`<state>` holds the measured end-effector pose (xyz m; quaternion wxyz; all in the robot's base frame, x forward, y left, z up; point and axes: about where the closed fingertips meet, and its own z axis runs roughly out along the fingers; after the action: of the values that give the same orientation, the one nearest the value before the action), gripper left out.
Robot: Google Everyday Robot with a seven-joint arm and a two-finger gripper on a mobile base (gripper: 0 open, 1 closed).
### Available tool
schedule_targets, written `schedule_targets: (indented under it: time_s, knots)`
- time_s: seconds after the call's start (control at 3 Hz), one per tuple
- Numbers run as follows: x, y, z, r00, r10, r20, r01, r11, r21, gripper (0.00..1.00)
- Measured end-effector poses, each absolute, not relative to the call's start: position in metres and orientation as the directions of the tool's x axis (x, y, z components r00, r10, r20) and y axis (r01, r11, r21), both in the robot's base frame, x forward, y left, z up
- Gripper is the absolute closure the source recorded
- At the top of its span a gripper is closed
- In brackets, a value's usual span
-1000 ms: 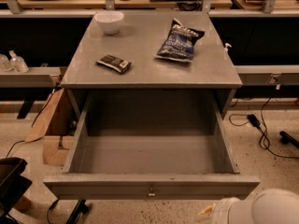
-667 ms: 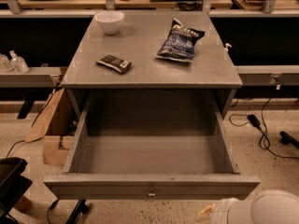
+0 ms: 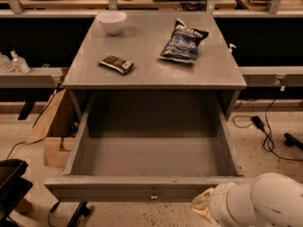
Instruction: Close top drawer
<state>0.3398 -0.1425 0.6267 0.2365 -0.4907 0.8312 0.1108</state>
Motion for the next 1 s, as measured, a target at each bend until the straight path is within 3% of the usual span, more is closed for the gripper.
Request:
schedule_targets:
  time_s: [1.0]
  knots:
    - [0.414, -0.135, 0.624, -0.355, -0.766, -0.536, -0.885, 0.460, -0.072, 1.00]
